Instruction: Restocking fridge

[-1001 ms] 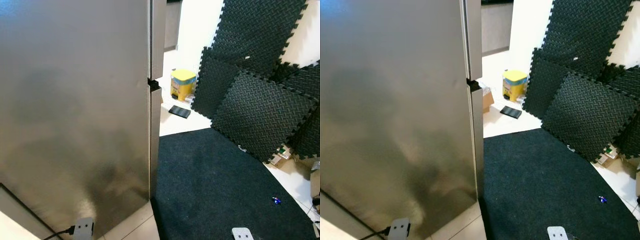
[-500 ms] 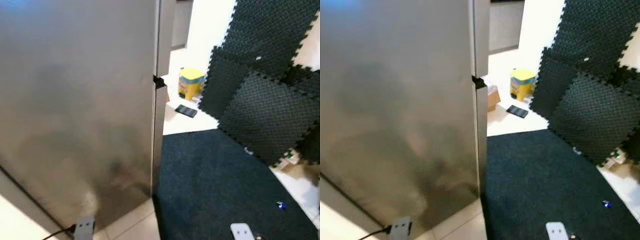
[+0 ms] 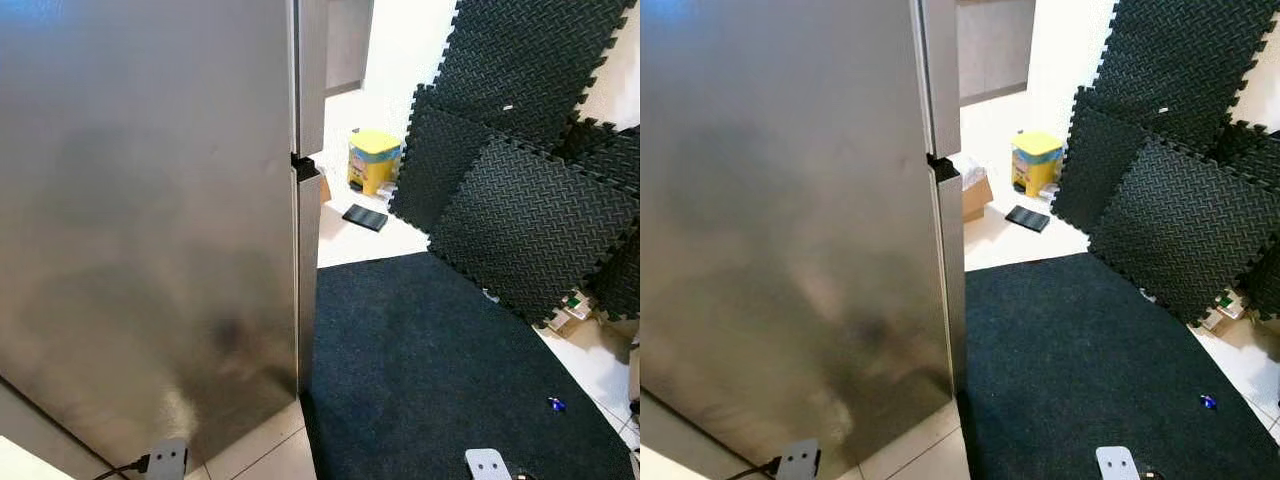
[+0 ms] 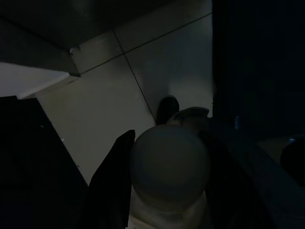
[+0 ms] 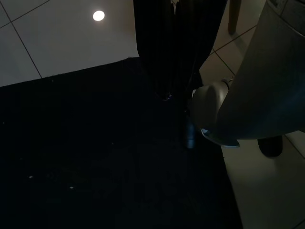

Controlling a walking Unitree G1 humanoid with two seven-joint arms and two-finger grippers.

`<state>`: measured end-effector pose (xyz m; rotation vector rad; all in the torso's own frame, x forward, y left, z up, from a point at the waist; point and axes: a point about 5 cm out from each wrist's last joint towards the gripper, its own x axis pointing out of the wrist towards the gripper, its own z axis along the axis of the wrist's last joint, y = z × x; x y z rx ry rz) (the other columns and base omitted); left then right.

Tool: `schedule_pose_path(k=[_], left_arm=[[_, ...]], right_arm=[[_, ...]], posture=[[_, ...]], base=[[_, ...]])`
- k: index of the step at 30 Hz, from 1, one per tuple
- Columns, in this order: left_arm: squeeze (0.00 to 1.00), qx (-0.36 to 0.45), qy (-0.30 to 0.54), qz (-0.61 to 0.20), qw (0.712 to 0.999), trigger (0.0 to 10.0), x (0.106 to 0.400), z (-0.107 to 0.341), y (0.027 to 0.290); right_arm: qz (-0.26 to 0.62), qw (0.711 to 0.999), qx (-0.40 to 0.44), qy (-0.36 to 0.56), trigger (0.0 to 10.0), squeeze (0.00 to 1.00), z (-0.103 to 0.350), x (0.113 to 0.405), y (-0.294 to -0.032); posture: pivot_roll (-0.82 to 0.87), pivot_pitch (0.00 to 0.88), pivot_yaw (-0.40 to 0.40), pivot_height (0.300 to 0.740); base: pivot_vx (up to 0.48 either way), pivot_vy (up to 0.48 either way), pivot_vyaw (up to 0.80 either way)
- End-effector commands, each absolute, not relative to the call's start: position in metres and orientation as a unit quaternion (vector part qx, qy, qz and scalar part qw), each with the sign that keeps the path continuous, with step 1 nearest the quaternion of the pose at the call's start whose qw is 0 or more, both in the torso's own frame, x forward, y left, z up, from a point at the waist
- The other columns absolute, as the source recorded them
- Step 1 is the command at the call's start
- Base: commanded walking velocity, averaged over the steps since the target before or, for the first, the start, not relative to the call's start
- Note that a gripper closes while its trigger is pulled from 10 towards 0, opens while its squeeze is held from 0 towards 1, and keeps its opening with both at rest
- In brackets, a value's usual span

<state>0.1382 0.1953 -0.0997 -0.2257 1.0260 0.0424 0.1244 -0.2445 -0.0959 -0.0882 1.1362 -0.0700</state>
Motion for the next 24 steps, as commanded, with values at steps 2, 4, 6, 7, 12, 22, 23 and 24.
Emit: schedule_pose_path(k=[2,4,6,7,12,22,23,24], left_arm=[[0.00,-0.129,0.488,0.010,0.863,10.0,0.1405,-0.0999,0.1862],[0.00,-0.131,0.487,0.011,0.863,10.0,0.1405,-0.0999,0.1861],[0.00,-0.132,0.487,0.012,0.863,10.0,0.1405,-0.0999,0.1862],[0.00,-0.133,0.487,0.012,0.863,10.0,0.1404,-0.1000,0.1861],[0.00,-0.135,0.486,0.014,0.863,10.0,0.1407,-0.0999,0.1858],[0.00,-0.141,0.489,-0.009,0.861,10.0,0.1389,-0.1008,0.1794],[0.00,-0.142,0.489,-0.010,0.860,10.0,0.1387,-0.1009,0.1788],[0.00,-0.142,0.489,-0.005,0.860,10.0,0.1389,-0.1009,0.1796]], right_arm=[[-0.025,0.842,-0.045,0.537,10.0,0.00,-0.0967,0.1249,-0.2408],[-0.024,0.841,-0.044,0.538,10.0,0.00,-0.0970,0.1244,-0.2402],[-0.023,0.841,-0.045,0.539,10.0,0.00,-0.0973,0.1239,-0.2396],[-0.021,0.840,-0.045,0.540,10.0,0.00,-0.0976,0.1235,-0.2391],[-0.020,0.840,-0.044,0.540,10.0,0.00,-0.0976,0.1236,-0.2388],[-0.019,0.840,-0.038,0.541,10.0,0.00,-0.0987,0.1232,-0.2350],[-0.018,0.840,-0.038,0.542,10.0,0.00,-0.0989,0.1231,-0.2344],[-0.018,0.840,-0.038,0.542,10.0,0.00,-0.0990,0.1230,-0.2340]], posture=[[-0.06,0.000,0.012,0.740],[-0.06,0.000,0.012,0.740],[-0.06,0.000,0.011,0.740],[-0.06,0.000,0.011,0.740],[-0.05,0.000,0.009,0.740],[-0.05,0.000,0.008,0.740],[-0.05,0.000,0.008,0.740],[-0.05,0.000,0.008,0.740]], base=[[0.000,0.000,0.00],[0.000,0.000,0.00],[0.000,0.000,0.00],[0.000,0.000,0.00],[0.000,0.000,0.00],[0.000,-0.096,0.00],[0.000,-0.480,0.00],[0.000,-0.480,0.00]])
